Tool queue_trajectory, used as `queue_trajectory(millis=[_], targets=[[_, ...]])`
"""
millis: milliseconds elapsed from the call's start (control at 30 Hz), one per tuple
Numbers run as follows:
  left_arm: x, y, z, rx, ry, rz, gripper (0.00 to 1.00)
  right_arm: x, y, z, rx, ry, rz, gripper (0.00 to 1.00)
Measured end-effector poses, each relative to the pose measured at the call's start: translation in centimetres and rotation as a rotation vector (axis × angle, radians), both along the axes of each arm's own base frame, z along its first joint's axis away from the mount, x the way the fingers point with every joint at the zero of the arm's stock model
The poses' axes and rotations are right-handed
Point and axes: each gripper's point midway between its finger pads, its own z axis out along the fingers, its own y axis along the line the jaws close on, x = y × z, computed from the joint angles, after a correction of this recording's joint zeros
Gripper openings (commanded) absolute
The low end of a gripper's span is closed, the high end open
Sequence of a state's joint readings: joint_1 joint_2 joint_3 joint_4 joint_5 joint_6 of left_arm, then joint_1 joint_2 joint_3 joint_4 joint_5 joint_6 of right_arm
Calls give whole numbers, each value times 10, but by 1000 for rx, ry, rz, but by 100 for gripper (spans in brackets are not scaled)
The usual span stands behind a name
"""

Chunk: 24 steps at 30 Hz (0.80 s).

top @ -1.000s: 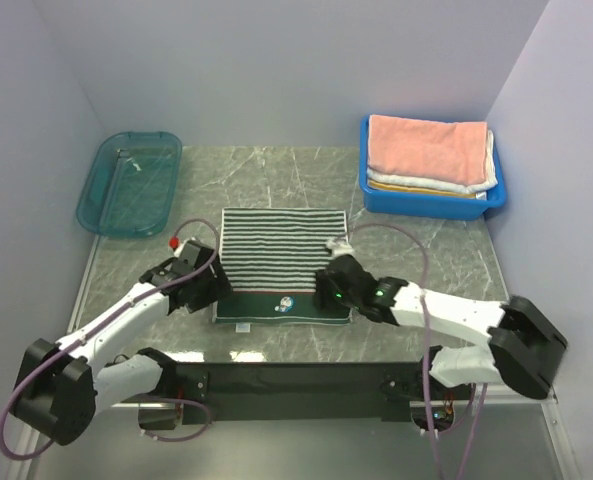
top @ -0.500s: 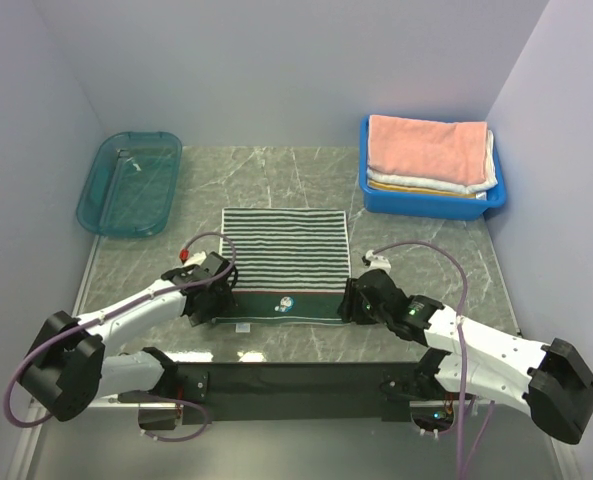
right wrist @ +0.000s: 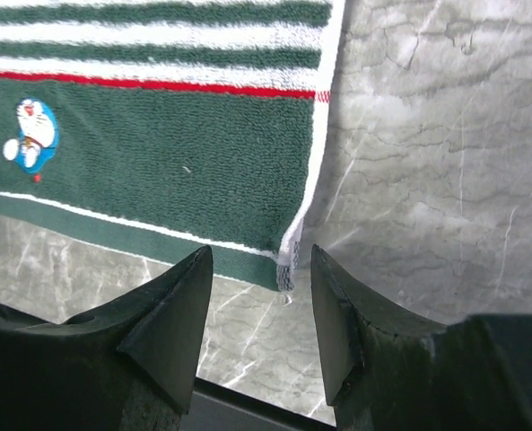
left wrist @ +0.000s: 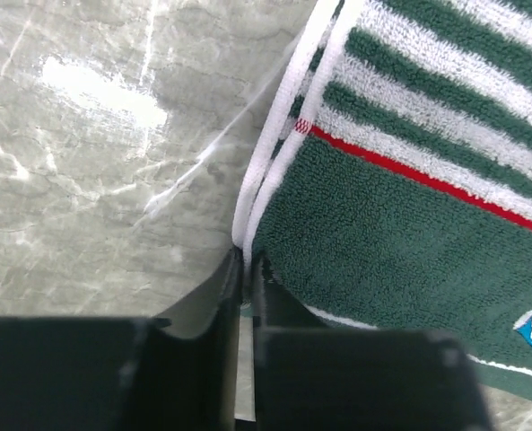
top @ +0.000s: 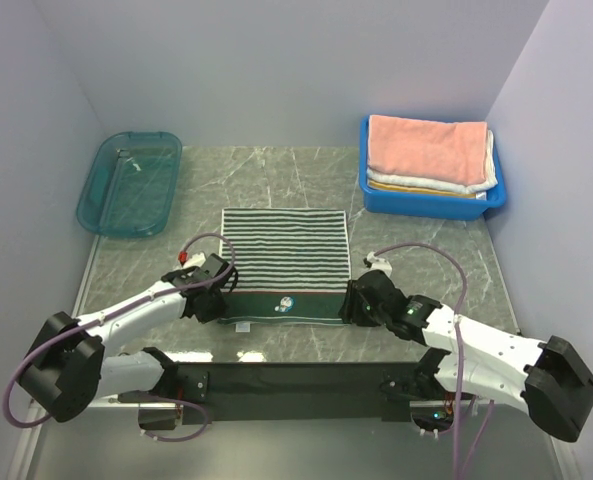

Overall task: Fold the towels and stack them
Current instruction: Fold the towel

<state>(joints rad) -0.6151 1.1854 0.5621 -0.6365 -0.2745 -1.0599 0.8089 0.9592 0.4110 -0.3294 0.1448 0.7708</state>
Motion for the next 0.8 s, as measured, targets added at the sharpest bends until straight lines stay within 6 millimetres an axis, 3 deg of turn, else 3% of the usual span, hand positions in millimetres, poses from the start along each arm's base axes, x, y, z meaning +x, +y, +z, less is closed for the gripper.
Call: queue_trajectory(millis=[33, 200, 467, 800], targets=[[0, -1, 0, -3, -3, -3, 1, 0, 0, -2, -5, 7, -1, 54], [0, -2, 1, -20, -18, -6, 1, -6, -5, -21, -61, 72, -2, 51], [1, -2, 8, -39, -44, -2, 0, 1, 5, -23, -54, 83, -11, 45], [10, 8, 14, -69, -63, 69, 0, 4, 14, -25, -95, 114, 0, 45]])
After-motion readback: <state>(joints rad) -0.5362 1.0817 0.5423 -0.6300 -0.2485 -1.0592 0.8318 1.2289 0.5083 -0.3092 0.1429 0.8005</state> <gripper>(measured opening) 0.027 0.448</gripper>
